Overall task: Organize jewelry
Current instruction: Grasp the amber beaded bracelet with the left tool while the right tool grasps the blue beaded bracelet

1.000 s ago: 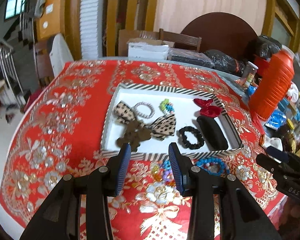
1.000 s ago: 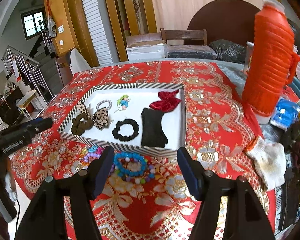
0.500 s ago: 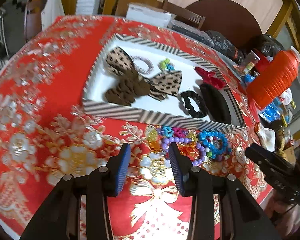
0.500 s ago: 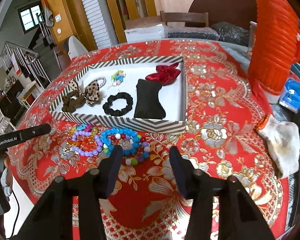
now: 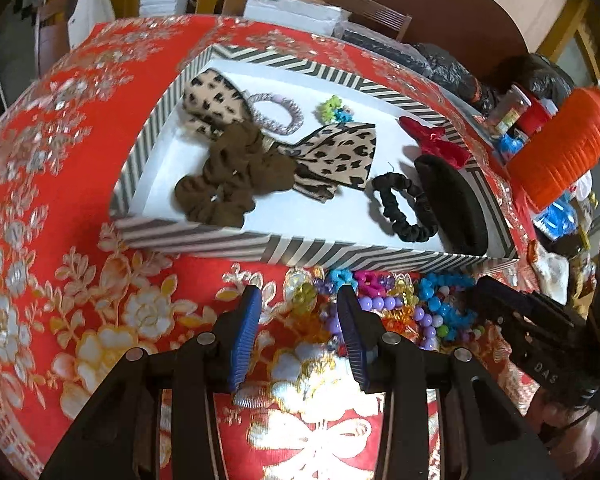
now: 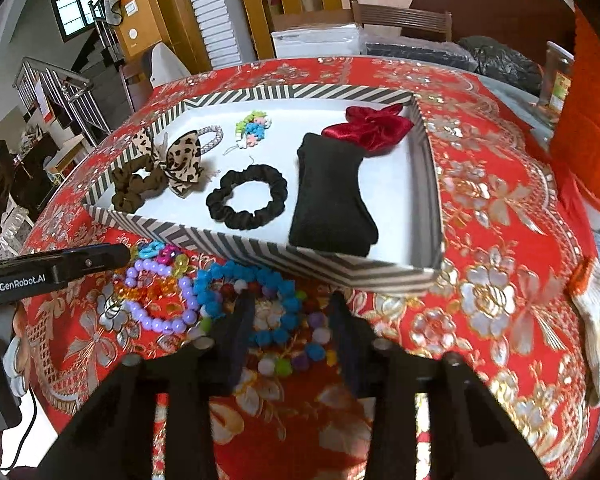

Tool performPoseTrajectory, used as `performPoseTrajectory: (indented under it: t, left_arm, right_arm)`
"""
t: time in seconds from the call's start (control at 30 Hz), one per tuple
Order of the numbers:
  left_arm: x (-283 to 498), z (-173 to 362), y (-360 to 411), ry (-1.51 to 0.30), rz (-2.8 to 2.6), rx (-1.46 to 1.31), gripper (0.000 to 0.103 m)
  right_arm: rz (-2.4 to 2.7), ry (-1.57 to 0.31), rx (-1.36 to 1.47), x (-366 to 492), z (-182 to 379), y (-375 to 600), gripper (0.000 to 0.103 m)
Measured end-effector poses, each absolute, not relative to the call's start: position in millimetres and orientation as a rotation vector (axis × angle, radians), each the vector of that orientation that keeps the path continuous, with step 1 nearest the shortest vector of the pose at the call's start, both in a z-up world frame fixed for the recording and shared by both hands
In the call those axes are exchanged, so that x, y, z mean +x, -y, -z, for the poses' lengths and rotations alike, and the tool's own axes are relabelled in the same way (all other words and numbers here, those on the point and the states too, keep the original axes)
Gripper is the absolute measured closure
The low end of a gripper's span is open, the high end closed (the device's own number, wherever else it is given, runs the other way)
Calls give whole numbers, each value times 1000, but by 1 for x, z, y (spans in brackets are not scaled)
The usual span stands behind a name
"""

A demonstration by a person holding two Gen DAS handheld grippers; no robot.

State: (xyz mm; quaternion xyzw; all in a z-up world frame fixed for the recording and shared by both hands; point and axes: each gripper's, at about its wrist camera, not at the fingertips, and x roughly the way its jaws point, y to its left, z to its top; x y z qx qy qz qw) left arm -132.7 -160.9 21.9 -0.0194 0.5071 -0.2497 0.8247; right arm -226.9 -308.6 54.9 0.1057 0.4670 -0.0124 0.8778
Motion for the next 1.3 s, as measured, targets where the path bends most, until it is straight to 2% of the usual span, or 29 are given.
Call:
performPoseTrajectory:
  t: [0.07, 0.1, 0.13, 0.17, 0.2, 0.23, 0.53, 0.8, 1.3]
  left_arm:
    - [-134, -22, 166, -1065, 540, -9, 61]
    - [-133, -22, 166, -1062, 546, -3, 65]
    - [-133, -22, 166, -1064, 555, -4, 72]
    - [-131, -21, 165, -1078, 564, -9, 87]
    - [-129, -20, 164, -1092, 571, -16, 90]
    - [-129, -21, 162, -1097, 580, -29, 90]
    - [-141, -63, 152, -1020, 623, -51, 90]
    - [-154, -112, 154, -918, 645, -40, 90]
    - [-149, -146, 160, -815, 577, 43, 90]
  right_arm:
    - [23, -979, 233, -223, -51, 311, 83]
    - [19, -970, 234, -223, -51, 312, 84]
    - [11, -972, 238, -222, -51, 313, 86]
    - [-4, -970, 241, -222, -52, 313, 89]
    - [-18, -961, 238, -223, -54, 312, 91]
    - [-22, -954, 231, -225, -57, 311, 94]
    - [-59, -833, 324, -246, -104, 320, 94]
    - [-60, -761, 287, -260, -142, 318, 94]
    - [-47, -727, 271, -267, -166, 322, 94]
